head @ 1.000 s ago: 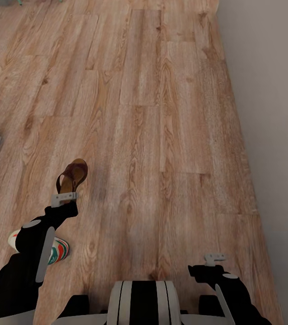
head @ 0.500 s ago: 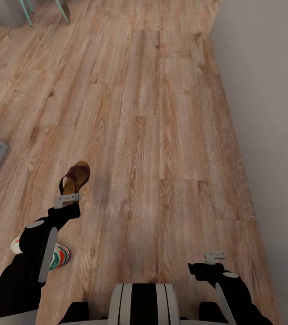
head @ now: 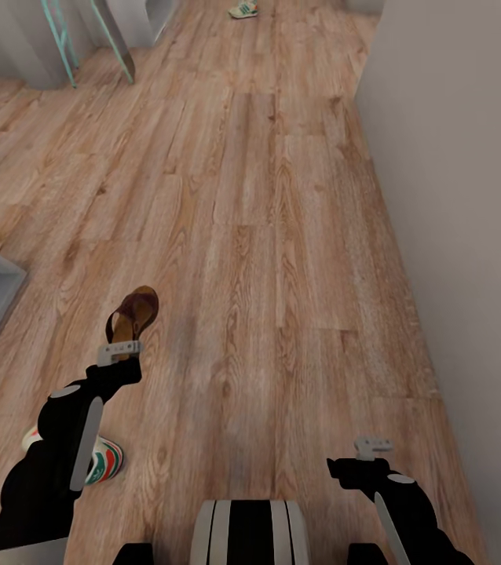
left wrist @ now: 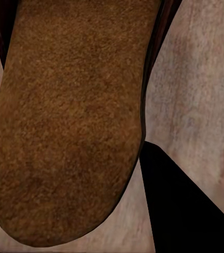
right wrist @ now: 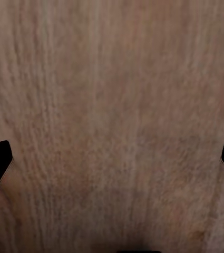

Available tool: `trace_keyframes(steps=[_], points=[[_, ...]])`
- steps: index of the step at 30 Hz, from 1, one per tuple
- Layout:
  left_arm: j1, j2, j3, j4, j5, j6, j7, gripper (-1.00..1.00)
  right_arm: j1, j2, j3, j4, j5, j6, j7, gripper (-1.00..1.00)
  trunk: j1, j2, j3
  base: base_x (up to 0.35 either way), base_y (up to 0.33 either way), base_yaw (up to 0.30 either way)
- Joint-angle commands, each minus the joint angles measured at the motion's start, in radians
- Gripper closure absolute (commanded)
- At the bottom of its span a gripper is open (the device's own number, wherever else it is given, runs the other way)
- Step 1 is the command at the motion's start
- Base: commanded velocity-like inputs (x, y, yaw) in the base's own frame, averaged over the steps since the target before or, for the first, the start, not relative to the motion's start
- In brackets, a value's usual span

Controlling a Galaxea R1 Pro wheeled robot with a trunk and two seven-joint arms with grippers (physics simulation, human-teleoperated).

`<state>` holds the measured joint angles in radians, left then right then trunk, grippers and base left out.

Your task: Pick up the two gym shoes and the two sandals from the corridor floor and place them onto the hallstand (shoe rack) in the corridor, making sure they are on the rack and not on the floor. Arrange them so the two gym shoes are next to each other and the two sandals are next to each other.

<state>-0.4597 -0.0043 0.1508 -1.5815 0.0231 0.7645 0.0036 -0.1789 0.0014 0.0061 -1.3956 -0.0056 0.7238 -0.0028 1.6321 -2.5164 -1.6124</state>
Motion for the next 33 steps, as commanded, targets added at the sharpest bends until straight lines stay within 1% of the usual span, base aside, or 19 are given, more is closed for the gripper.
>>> trace_keyframes(steps=[1,6,33], points=[[0.0,0.0,0.001,0.004,0.0,0.005,-0.002,1.0,0.0,0.0,0.0,-0.001,0.0,0.005,0.0,-1.0,-0.001,0.0,0.005,0.0,0.0,0.0],[0.0,0.0,0.001,0.03,0.0,0.004,-0.002,1.0,-0.001,0.0,0.0,-0.001,0.002,0.005,-0.002,-1.0,-0.003,0.001,0.033,0.0,0.0,0.0],[0.0,0.0,0.001,0.048,-0.002,0.001,-0.002,1.0,0.001,0.0,-0.003,0.001,0.002,0.003,-0.001,-1.0,-0.015,0.008,0.181,0.0,0.0,0.0]])
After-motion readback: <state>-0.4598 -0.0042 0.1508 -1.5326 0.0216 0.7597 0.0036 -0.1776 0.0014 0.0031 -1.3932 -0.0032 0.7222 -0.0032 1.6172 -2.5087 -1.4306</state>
